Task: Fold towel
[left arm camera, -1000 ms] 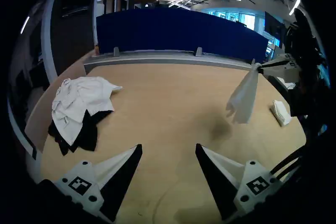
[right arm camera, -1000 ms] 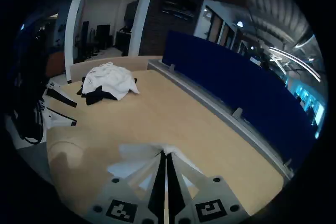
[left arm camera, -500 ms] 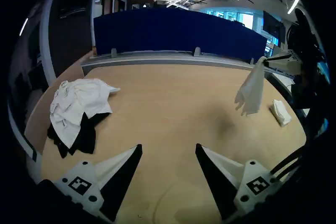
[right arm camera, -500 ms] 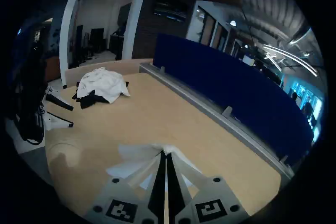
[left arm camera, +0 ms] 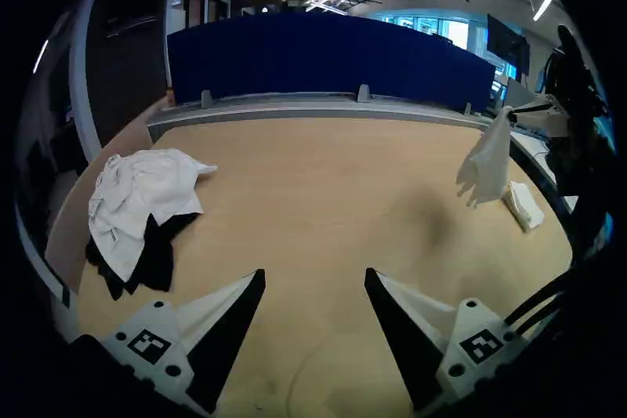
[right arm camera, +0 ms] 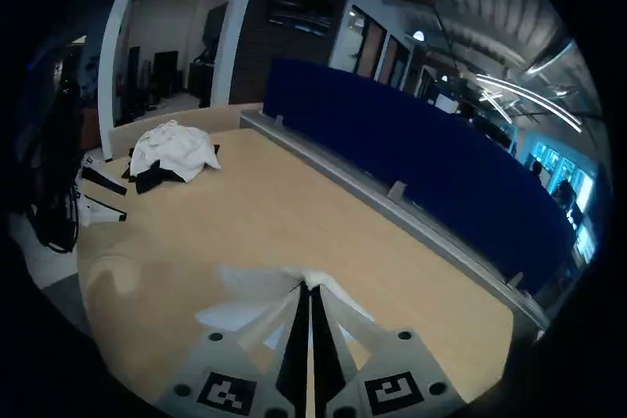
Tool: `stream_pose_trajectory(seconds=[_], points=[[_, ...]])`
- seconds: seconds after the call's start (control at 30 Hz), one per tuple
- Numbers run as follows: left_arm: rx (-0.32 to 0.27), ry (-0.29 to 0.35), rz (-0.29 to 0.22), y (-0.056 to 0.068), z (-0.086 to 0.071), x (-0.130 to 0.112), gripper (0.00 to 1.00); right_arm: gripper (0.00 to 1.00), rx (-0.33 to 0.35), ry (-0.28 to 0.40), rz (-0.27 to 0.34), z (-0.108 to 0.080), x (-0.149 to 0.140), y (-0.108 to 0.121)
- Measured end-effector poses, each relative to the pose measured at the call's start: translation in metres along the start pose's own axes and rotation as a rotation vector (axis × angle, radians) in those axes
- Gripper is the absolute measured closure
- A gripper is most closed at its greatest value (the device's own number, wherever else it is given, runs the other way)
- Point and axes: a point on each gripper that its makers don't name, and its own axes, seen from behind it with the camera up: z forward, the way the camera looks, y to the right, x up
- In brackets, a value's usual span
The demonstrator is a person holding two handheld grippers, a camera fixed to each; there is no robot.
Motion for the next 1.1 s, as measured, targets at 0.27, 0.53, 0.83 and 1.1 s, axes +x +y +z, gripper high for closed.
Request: stream_pose_trajectory(seconds=[0.27,0.53,0.83,1.1], points=[[-0.005,-0.015,-0.006,0.005,0.002,-0.001,0.06,0.98,-0.043,-0.018,0.014,-0.018,-0.025,0.037],[-0.002,-0.028,0.016,0.009,0.005,-0.004,0.06,0.98,-0.09,-0.039,0.033,-0.037,-0.049,0.081],[-0.007,-0.045,0.032,0.02,0.01,-0.007,0.06,0.98,-0.133,-0.085,0.036,-0.054,-0.082,0.128],[-0.011,-0.053,0.047,0.031,0.014,-0.004,0.06,0.98,-0.162,-0.113,0.054,-0.066,-0.105,0.163]])
